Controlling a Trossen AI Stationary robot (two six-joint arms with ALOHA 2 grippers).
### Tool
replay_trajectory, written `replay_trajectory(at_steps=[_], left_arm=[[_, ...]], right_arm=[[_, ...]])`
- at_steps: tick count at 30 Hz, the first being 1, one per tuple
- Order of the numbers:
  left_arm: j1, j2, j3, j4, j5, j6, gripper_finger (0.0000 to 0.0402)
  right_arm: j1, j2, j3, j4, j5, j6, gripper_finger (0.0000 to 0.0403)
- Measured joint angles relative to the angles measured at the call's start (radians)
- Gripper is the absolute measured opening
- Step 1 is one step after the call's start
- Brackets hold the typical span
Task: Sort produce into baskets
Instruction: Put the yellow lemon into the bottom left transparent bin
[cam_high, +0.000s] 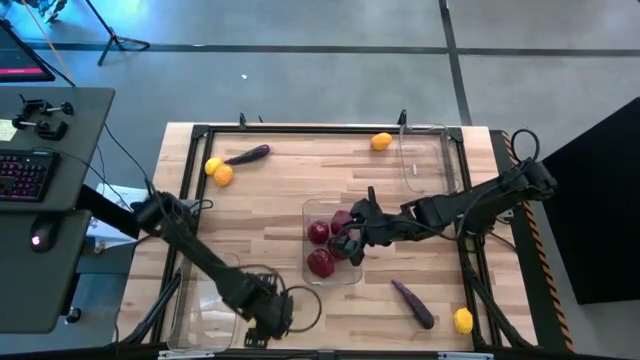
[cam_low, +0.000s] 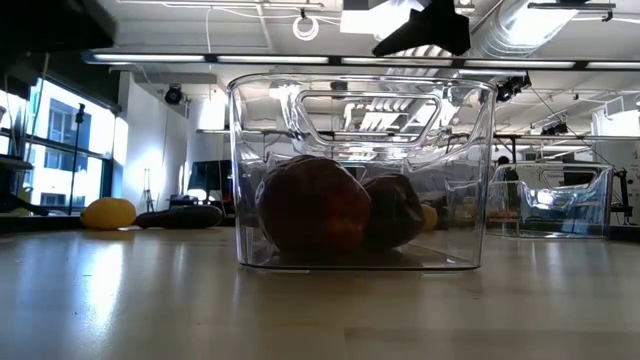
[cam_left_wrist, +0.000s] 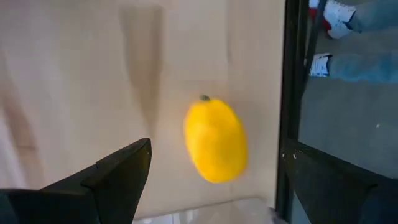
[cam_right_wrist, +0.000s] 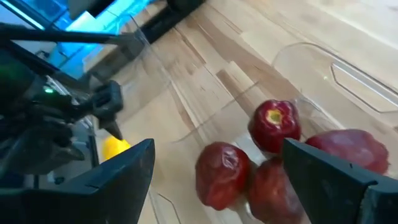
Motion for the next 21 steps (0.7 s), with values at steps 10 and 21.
replay_trajectory(at_steps=[10,21], left_arm=[[-0.045,0.100,0.004,-0.003,-0.073,-0.158,0.0346],[-0.049,0.170,0.004,-0.016,-0.047,-0.111,0.0339]], right_arm=[[0.000,0.000,0.000,-0.039,0.000,-0.029,0.0339],[0.000,0.000,0.000,-0.045,0.000,-0.048,0.0339]])
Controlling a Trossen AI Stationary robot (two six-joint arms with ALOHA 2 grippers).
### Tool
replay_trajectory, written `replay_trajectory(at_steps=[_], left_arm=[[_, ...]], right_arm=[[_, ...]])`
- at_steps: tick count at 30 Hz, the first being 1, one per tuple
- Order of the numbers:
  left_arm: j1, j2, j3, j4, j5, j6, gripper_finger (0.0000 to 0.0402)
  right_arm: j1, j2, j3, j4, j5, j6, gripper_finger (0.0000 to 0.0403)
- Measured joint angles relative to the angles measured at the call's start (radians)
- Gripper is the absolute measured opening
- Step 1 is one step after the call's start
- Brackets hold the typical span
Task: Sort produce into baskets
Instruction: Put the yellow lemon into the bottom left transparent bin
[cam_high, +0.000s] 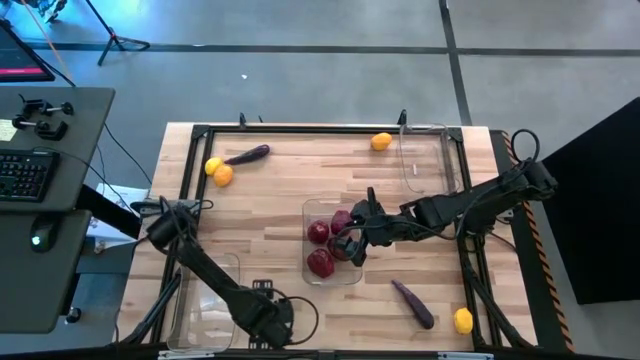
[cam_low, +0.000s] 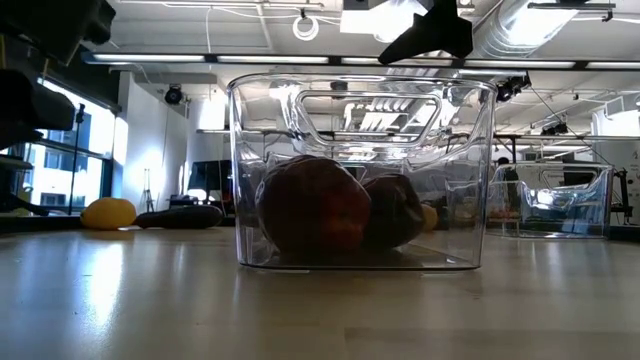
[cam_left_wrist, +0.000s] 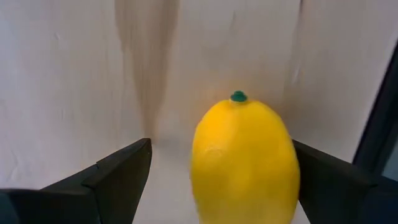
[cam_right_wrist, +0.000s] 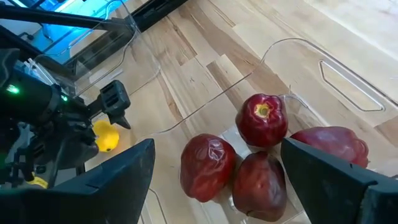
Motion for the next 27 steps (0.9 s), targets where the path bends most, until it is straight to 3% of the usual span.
replay_trajectory(at_steps=[3,7,12,17,20,24,27], left_arm=[[0.003,0.009,0.000,-0.002,0.003,0.001,0.0307],[0.014,-0.015,-0.001,-0.014,-0.010,0.010,0.0228],[0.042,-0.210,-0.001,-0.187,-0.156,0.027,0.0156],[0.051,-0.482,0.002,-0.225,-0.331,-0.150,0.0166],[0.028,-0.575,0.003,-0.269,-0.372,-0.301,0.0176],[-0.054,-0.569,-0.006,-0.386,-0.322,-0.464,0.0178],[-0.125,-0.536,-0.080,-0.369,-0.217,-0.579,0.0178]], right_arm=[[0.000,0.000,0.000,0.000,0.000,0.000,0.0339],[0.000,0.000,0.000,0.000,0.000,0.003,0.0339],[0.000,0.000,0.000,-0.002,0.000,0.003,0.0339],[0.000,0.000,0.000,-0.003,0.006,0.001,0.0339],[0.000,0.000,0.000,-0.003,0.015,0.000,0.0339],[0.000,0.000,0.000,-0.011,0.015,0.000,0.0339],[0.000,0.000,0.000,-0.026,0.015,0.000,0.0339]])
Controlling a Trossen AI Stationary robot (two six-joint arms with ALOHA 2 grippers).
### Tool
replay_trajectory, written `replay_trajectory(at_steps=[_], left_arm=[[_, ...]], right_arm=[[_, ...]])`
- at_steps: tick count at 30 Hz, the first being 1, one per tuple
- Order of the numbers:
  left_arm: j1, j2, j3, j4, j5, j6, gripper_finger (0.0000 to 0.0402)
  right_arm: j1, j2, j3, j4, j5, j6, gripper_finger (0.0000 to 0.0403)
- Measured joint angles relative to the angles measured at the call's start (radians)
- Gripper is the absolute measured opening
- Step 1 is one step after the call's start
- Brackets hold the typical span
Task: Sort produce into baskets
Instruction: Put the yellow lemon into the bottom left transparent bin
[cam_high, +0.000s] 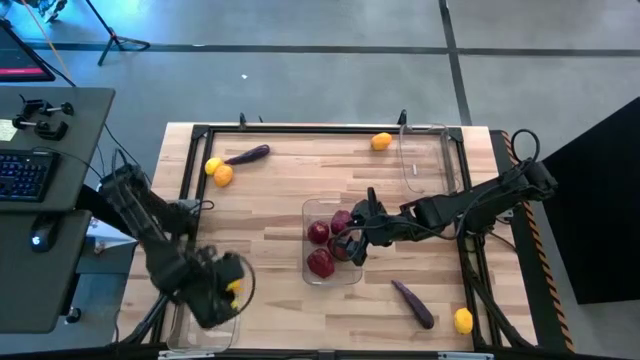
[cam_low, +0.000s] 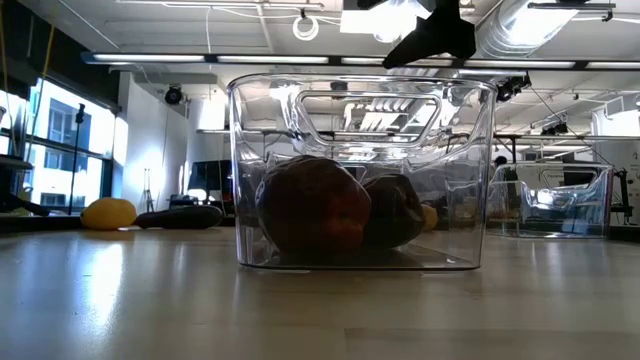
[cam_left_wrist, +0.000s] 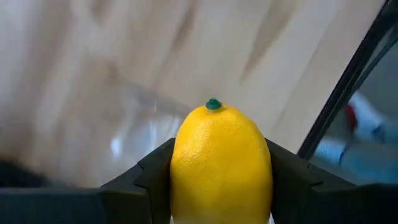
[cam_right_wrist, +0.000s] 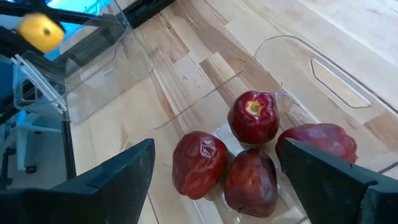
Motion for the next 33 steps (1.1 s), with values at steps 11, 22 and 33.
replay_trajectory(at_steps=[11,22,33], left_arm=[[-0.112,0.025,-0.134,0.153,0.198,-0.110,0.0179],[-0.062,-0.016,-0.133,0.136,0.231,-0.101,0.0264],[0.074,-0.166,-0.129,0.134,0.220,-0.141,0.0334]], right_arm=[[0.000,0.000,0.000,-0.018,0.003,-0.001,0.0339],[0.000,0.000,0.000,-0.038,0.002,-0.008,0.0339],[0.000,0.000,0.000,-0.041,-0.011,-0.033,0.0339]])
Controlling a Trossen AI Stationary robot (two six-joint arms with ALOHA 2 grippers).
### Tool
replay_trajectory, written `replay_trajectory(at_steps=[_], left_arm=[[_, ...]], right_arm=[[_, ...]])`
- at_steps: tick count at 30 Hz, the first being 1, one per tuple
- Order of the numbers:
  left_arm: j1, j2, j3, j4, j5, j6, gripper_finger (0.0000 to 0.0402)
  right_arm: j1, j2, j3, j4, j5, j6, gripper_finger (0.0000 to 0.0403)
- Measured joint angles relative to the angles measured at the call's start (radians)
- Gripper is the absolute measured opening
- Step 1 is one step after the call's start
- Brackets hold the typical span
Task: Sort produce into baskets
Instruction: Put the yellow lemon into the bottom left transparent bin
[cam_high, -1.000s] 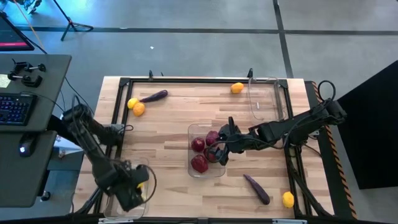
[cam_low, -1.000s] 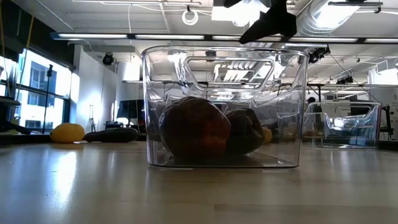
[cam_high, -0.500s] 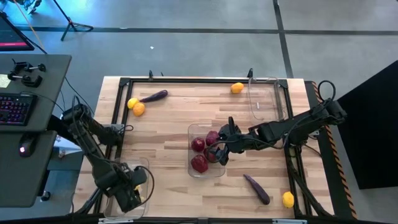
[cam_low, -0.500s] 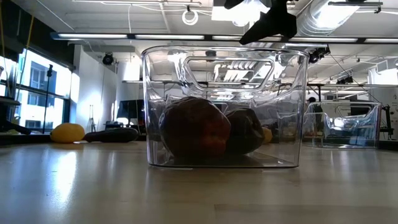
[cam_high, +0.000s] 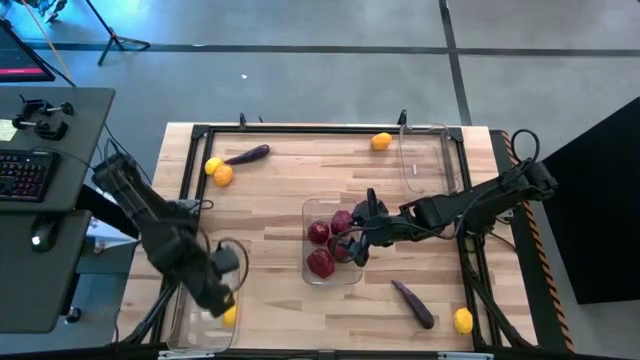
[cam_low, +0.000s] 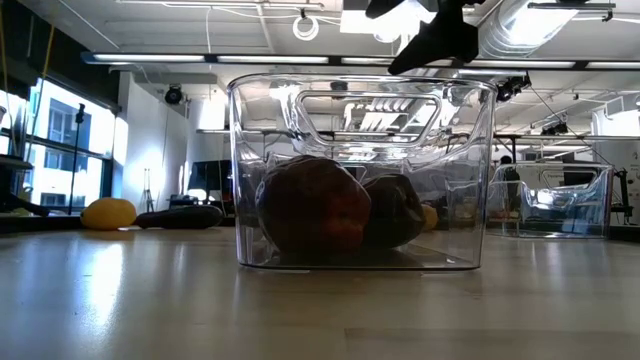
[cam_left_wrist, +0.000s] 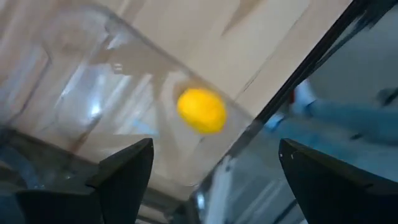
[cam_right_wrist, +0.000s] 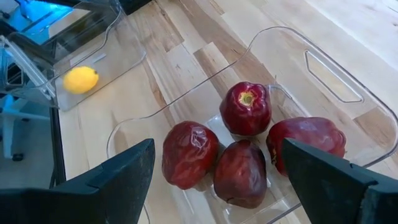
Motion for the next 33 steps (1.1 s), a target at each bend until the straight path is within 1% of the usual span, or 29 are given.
replay_trajectory(at_steps=[2,4,6,8,11,13,16,18,20,23,27,29,33], left_arm=[[0.050,-0.036,0.001,-0.004,-0.028,-0.024,0.0335],[0.124,-0.055,0.002,-0.042,-0.046,-0.042,0.0335],[0.217,-0.056,0.002,-0.092,-0.051,0.002,0.0335],[0.328,-0.046,0.002,-0.140,-0.054,0.112,0.0335],[0.531,-0.019,0.001,-0.202,-0.056,0.323,0.0335],[0.671,0.007,0.000,-0.248,-0.093,0.480,0.0335],[0.873,0.043,-0.018,-0.324,-0.154,0.685,0.0335],[0.993,0.054,-0.055,-0.292,-0.175,0.791,0.0335],[1.091,0.056,-0.116,-0.248,-0.193,0.837,0.0335],[1.196,0.029,-0.226,-0.135,-0.219,0.859,0.0335],[1.274,0.012,-0.346,0.019,-0.207,0.883,0.0335],[1.299,0.011,-0.377,0.043,-0.238,0.897,0.0335],[1.344,0.010,-0.419,0.051,-0.325,0.880,0.0335]], right_arm=[[0.000,0.000,0.000,0.000,-0.001,-0.013,0.0339],[0.000,0.000,0.000,0.000,-0.001,-0.026,0.0339],[0.000,0.000,0.000,0.000,0.000,-0.036,0.0339],[-0.003,0.000,0.000,0.000,0.016,-0.040,0.0339],[-0.007,0.000,0.000,0.001,0.076,-0.040,0.0339],[-0.019,0.000,0.000,0.001,0.099,-0.033,0.0339],[-0.048,0.000,0.000,-0.005,0.085,-0.029,0.0339],[-0.067,0.000,0.000,-0.029,0.077,-0.028,0.0339],[-0.088,0.000,0.000,-0.060,0.077,-0.010,0.0339],[-0.118,0.000,0.000,-0.118,0.076,0.055,0.0339],[-0.156,0.000,0.000,-0.157,0.076,0.082,0.0339],[-0.178,0.000,0.000,-0.157,0.079,0.079,0.0339],[-0.231,0.000,0.000,-0.156,0.086,0.075,0.0339]])
